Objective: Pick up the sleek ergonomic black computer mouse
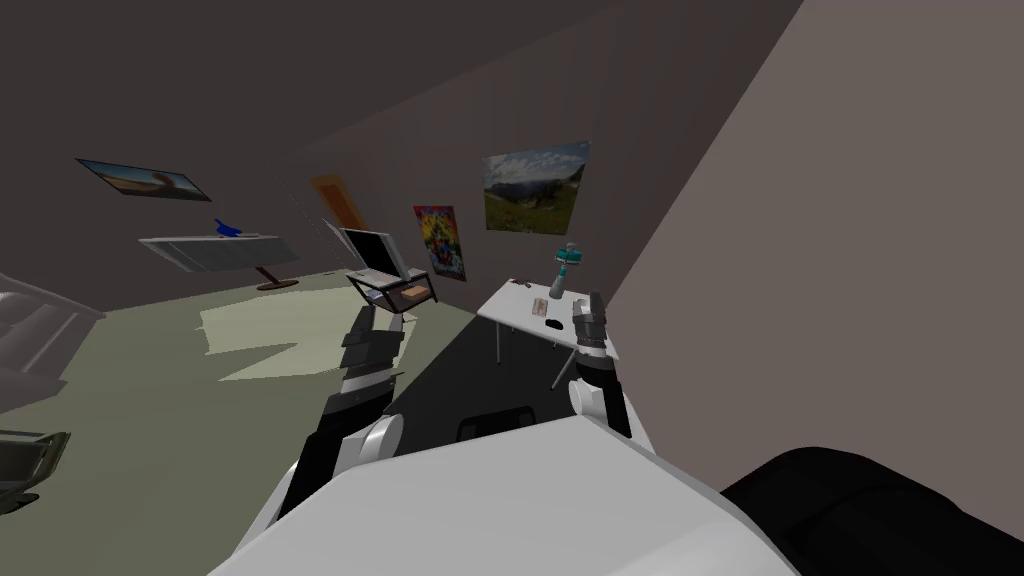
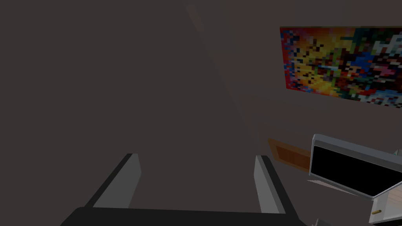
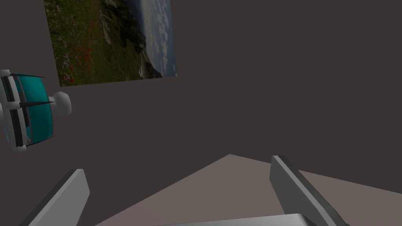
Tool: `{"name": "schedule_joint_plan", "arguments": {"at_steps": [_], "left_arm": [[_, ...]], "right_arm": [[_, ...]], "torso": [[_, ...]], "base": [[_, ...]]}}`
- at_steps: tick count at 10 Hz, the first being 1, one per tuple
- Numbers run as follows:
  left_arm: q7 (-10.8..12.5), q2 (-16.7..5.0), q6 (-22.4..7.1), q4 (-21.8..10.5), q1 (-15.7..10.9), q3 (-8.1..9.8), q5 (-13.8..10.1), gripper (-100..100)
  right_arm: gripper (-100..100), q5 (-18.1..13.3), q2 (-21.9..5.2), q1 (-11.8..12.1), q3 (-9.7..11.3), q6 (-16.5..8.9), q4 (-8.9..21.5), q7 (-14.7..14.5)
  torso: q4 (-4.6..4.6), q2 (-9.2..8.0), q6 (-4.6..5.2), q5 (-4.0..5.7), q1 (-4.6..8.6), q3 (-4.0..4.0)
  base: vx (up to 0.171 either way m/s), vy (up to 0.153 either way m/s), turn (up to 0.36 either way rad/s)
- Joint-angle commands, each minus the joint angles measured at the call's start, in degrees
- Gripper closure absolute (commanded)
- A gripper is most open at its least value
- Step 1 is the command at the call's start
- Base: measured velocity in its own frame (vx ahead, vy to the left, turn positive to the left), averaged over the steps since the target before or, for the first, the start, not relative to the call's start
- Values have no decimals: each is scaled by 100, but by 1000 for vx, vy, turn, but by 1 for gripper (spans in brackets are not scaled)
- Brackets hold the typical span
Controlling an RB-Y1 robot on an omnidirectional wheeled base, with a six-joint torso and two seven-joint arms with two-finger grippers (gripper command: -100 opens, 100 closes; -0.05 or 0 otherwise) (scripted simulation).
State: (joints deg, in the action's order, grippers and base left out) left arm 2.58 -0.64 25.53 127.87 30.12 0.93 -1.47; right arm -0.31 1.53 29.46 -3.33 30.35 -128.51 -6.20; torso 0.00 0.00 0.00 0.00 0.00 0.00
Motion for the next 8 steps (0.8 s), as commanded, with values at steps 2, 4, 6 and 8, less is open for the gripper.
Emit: {"name": "schedule_joint_plan", "arguments": {"at_steps": [2,4,6,8], "left_arm": [[0,0,0,0,0,0,0,0],[0,1,0,0,1,-1,0,0],[0,2,0,0,1,-2,0,0],[0,1,0,1,0,-1,0,0]], "right_arm": [[-100,-44,-384,158,139,118,64,-43],[-100,-115,-750,369,334,274,185,-98],[-100,-224,-1118,630,590,463,374,-165],[-100,-292,-1438,770,735,564,492,-200]], "torso": [[1,7,0,-3,-15,4],[5,24,0,-12,-58,14],[7,30,0,-17,-77,18],[6,25,-1,-17,-68,15]], "base": [[42,85,-45],[79,185,-62],[79,218,-75],[54,144,-33]]}}
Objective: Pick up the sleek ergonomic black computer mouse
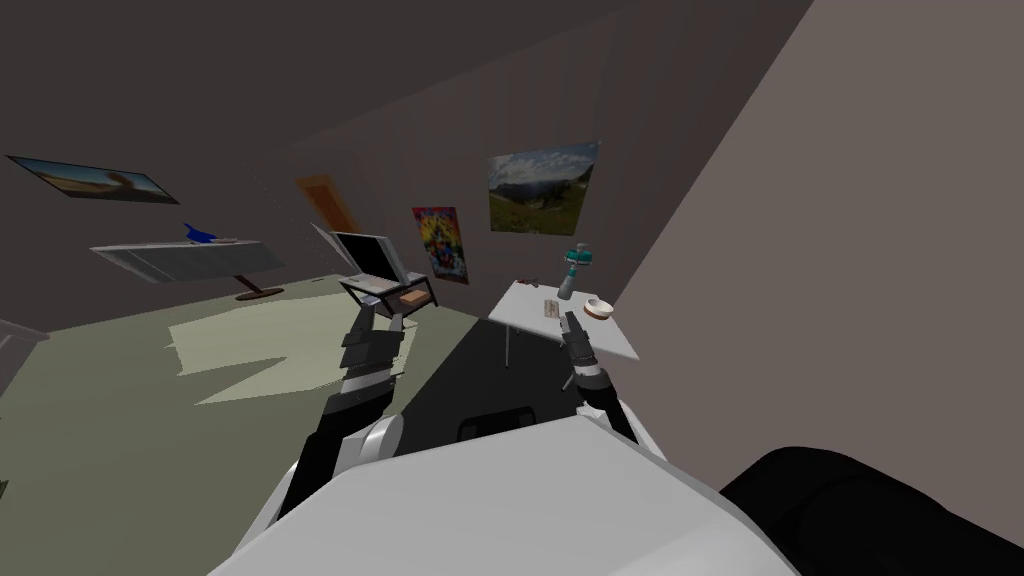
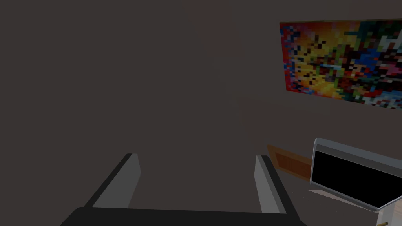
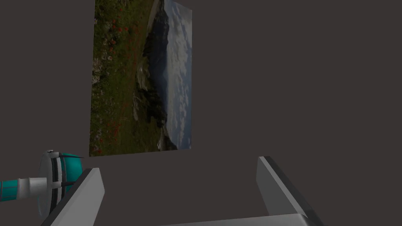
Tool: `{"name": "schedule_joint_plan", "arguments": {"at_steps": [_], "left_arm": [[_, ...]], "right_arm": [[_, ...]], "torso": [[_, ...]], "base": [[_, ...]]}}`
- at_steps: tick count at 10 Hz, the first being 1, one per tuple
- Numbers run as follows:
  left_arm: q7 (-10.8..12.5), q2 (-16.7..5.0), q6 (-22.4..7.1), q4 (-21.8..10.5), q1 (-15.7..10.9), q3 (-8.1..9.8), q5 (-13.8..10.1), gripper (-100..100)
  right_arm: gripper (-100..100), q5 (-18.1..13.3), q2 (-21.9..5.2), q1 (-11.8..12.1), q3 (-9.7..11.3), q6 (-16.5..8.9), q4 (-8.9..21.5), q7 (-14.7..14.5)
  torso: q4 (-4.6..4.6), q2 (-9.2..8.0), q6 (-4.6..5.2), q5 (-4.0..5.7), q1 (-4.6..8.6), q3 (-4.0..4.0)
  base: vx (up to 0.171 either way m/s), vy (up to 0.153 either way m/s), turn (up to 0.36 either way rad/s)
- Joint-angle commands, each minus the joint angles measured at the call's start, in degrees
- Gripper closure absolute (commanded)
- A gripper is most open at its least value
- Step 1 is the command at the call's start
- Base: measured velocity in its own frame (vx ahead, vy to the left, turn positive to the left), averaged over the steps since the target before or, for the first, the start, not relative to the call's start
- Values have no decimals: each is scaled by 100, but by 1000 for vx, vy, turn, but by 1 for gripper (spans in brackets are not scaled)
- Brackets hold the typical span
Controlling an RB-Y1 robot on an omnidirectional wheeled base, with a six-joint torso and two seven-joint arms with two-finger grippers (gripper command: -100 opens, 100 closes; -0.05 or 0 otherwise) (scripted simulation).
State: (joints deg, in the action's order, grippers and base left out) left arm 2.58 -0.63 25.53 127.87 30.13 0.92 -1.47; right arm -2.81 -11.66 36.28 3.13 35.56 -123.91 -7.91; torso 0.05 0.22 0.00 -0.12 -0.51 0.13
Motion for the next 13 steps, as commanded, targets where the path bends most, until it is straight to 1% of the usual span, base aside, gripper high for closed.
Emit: {"name": "schedule_joint_plan", "arguments": {"at_steps": [1,2,4,5,6,7,8,9,10,11,12,13], "left_arm": [[0,0,0,0,0,0,0,0],[0,1,0,0,0,0,0,0],[0,0,0,0,0,0,0,0],[0,0,0,0,0,0,0,0],[0,0,0,0,0,0,0,0],[0,0,0,0,0,0,0,0],[0,0,0,0,-1,0,0,0],[0,0,0,0,0,0,0,0],[0,-1,0,0,0,0,0,0],[0,0,0,0,0,0,0,0],[0,-1,0,0,0,1,0,0],[0,-1,0,0,0,0,0,0]], "right_arm": [[-100,-119,-286,229,241,144,162,-66],[-100,-119,-378,229,241,144,162,-66],[-100,-297,-773,502,558,343,468,-135],[-100,-297,-919,502,558,343,468,-135],[-100,-397,-1116,626,715,436,648,-167],[-100,-397,-1206,626,715,436,648,-167],[-100,-504,-1412,740,868,522,847,-198],[-100,-504,-1506,740,868,522,847,-198],[-100,-618,-1711,843,1019,599,1063,-227],[-100,-618,-1822,843,1019,599,1063,-227],[-100,-738,-2026,937,1166,668,1294,-256],[-100,-738,-2153,937,1166,668,1294,-256]], "torso": [[0,0,0,0,0,0],[-1,-5,0,-3,-20,-3],[-1,-6,0,-1,-2,-4],[-1,-5,0,-2,-11,-3],[-1,-2,-1,-1,-1,-1],[-1,-6,-1,0,0,-3],[-2,-9,-1,1,10,-5],[-1,-4,-1,2,7,-3],[-1,-4,-1,2,17,-2],[-1,-6,-1,3,17,-3],[-2,-7,-1,4,25,-4],[-2,-6,-1,5,25,-4]], "base": [[39,197,-53],[32,161,-34],[43,153,-22],[47,136,-25],[33,135,2],[21,115,-7],[43,124,15],[44,95,0],[36,97,29],[29,77,8],[36,77,38],[31,76,17]]}}
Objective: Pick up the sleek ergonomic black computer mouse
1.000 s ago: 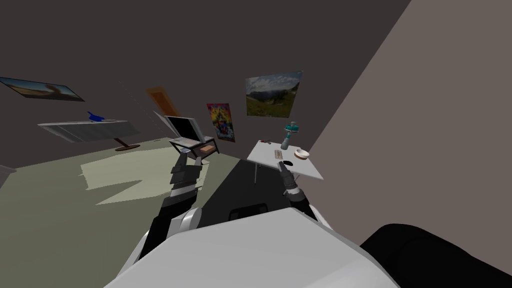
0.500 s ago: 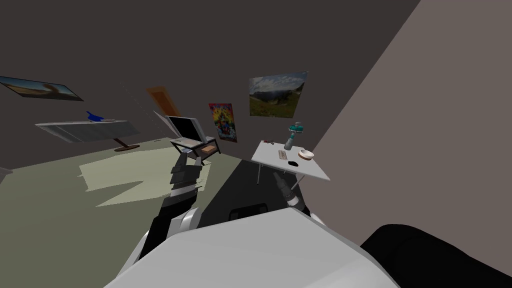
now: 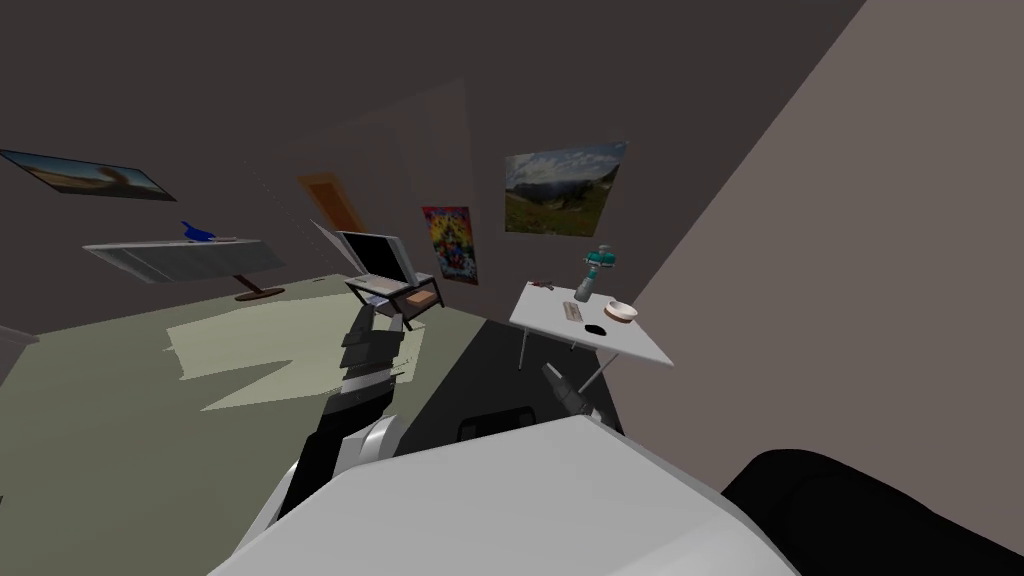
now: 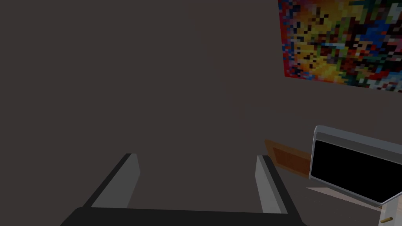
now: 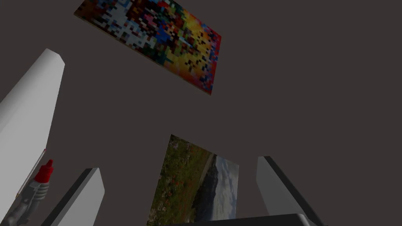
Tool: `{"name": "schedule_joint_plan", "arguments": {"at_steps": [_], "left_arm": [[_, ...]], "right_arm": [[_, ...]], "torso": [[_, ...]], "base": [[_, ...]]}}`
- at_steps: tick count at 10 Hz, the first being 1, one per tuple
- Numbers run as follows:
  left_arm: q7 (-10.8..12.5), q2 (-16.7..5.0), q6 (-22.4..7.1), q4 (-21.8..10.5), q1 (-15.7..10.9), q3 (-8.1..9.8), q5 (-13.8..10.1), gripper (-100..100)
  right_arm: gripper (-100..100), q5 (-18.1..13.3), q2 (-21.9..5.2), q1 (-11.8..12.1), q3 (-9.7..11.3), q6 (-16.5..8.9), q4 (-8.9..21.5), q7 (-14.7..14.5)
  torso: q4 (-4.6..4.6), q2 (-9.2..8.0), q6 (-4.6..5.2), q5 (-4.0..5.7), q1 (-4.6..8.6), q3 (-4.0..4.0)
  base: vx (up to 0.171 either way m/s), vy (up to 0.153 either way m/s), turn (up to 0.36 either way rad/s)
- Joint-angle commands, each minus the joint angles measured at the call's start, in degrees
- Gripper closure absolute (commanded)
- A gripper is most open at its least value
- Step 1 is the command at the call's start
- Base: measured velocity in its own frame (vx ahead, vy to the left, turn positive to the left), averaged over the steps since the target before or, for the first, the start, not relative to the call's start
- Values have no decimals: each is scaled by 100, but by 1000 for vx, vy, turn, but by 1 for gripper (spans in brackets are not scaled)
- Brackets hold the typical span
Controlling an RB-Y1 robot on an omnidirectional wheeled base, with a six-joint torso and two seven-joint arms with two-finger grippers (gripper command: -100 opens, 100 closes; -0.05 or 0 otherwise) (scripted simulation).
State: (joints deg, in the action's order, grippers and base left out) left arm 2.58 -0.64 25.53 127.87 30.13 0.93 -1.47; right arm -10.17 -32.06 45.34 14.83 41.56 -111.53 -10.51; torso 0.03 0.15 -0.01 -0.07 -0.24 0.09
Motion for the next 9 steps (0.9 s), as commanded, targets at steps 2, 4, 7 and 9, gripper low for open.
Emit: {"name": "schedule_joint_plan", "arguments": {"at_steps": [2,4,7,9], "left_arm": [[0,0,0,0,0,0,0,0],[0,0,0,0,0,0,0,0],[0,0,0,0,0,0,0,0],[0,0,0,0,0,0,0,0]], "right_arm": [[-100,-128,-450,117,142,127,298,-23],[-100,-258,-795,195,285,180,550,-49],[-100,-529,-1319,325,562,265,1076,-99],[-100,-529,-1568,325,562,265,1076,-99]], "torso": [[0,0,0,-1,-7,0],[1,3,-1,0,-1,2],[0,1,0,0,6,1],[-1,-2,0,1,10,-1]], "base": [[35,91,33],[38,71,43],[37,65,54],[20,36,14]]}}
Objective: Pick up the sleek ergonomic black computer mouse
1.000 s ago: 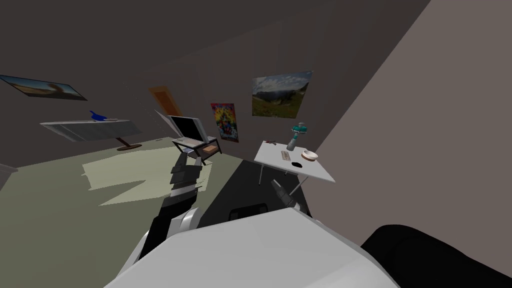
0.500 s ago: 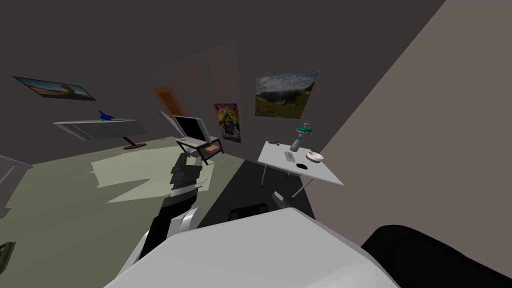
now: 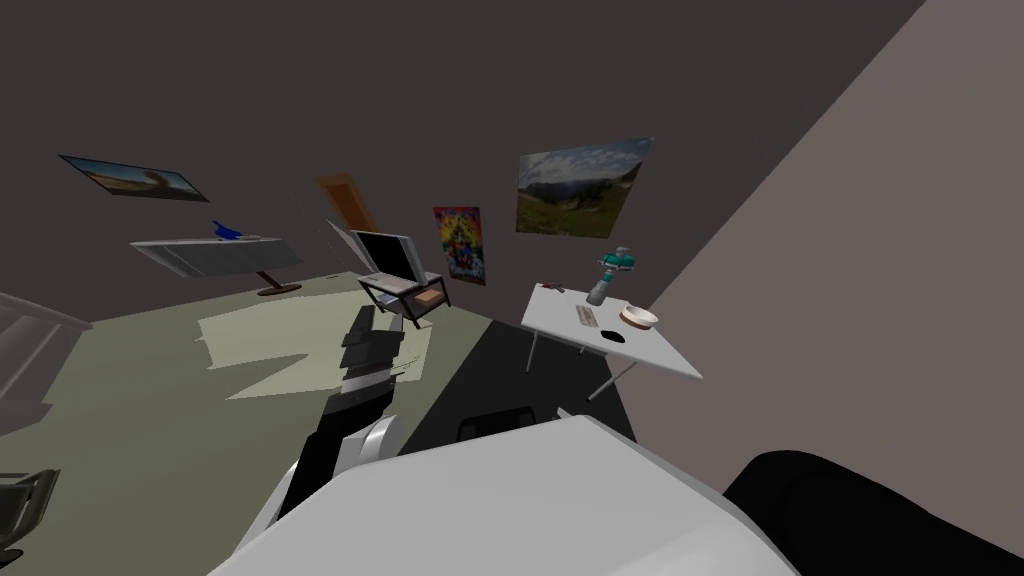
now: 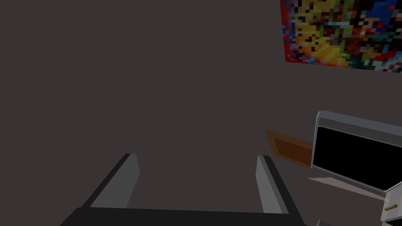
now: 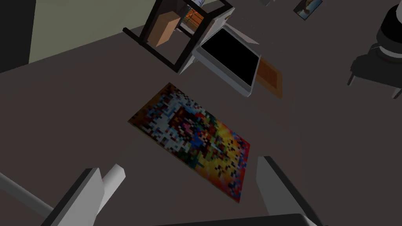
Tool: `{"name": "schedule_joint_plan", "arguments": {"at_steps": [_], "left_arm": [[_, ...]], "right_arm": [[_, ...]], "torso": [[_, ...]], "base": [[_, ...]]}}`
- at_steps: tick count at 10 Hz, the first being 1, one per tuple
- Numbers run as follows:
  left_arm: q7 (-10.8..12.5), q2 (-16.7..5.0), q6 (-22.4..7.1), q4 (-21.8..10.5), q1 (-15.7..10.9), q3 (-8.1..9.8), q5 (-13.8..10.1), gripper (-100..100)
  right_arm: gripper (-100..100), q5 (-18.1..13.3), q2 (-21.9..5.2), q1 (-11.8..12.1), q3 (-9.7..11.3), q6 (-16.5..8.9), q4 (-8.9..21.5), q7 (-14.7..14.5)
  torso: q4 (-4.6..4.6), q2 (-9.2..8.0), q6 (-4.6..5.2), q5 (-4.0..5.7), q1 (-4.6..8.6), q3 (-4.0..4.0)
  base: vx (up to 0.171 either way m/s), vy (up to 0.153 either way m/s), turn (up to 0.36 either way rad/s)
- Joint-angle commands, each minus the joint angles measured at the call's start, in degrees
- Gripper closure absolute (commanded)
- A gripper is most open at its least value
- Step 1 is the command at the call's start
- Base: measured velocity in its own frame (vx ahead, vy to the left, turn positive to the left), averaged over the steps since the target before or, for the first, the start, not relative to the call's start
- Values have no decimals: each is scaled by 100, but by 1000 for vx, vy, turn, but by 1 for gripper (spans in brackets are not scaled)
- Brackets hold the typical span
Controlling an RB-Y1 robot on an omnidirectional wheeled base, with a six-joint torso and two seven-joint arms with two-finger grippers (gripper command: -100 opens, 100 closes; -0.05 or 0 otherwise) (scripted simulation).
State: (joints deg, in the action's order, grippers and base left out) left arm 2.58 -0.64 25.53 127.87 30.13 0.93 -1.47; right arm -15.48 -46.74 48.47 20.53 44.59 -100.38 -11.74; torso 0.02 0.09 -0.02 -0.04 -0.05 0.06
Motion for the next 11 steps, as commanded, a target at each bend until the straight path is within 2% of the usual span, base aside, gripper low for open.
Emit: {"name": "schedule_joint_plan", "arguments": {"at_steps": [1,2,3,5,6,8,9,10,11], "left_arm": [[0,0,0,0,0,0,0,0],[0,0,0,0,0,0,0,0],[0,0,0,0,0,0,0,0],[0,0,0,0,0,0,0,0],[0,0,0,0,0,0,0,0],[0,0,0,0,0,0,0,0],[0,0,0,0,0,0,0,0],[0,0,0,0,0,0,0,0],[0,0,0,0,0,0,0,0]], "right_arm": [[-100,-137,-286,66,126,-3,229,0],[-100,-137,-452,66,126,-3,229,0],[-100,-278,-642,115,256,28,494,-24],[-100,-278,-907,115,256,28,494,-24],[-100,-418,-1147,157,383,55,737,-47],[-100,-418,-1331,157,383,55,755,-47],[-100,-559,-1560,193,506,78,1011,-70],[-100,-559,-1707,193,506,78,1011,-70],[-100,-699,-1924,222,623,97,1231,-94]], "torso": [[0,0,0,0,0,0],[1,2,0,0,-5,1],[1,3,0,-1,-2,2],[2,10,0,0,-2,6],[1,3,1,1,3,2],[1,5,0,1,3,3],[0,0,2,1,5,0],[1,5,-1,2,4,2],[2,9,-1,1,3,5]], "base": [[28,43,72],[30,37,62],[48,37,89],[32,26,19],[32,27,90],[24,16,28],[37,19,83],[43,22,67],[50,24,122]]}}
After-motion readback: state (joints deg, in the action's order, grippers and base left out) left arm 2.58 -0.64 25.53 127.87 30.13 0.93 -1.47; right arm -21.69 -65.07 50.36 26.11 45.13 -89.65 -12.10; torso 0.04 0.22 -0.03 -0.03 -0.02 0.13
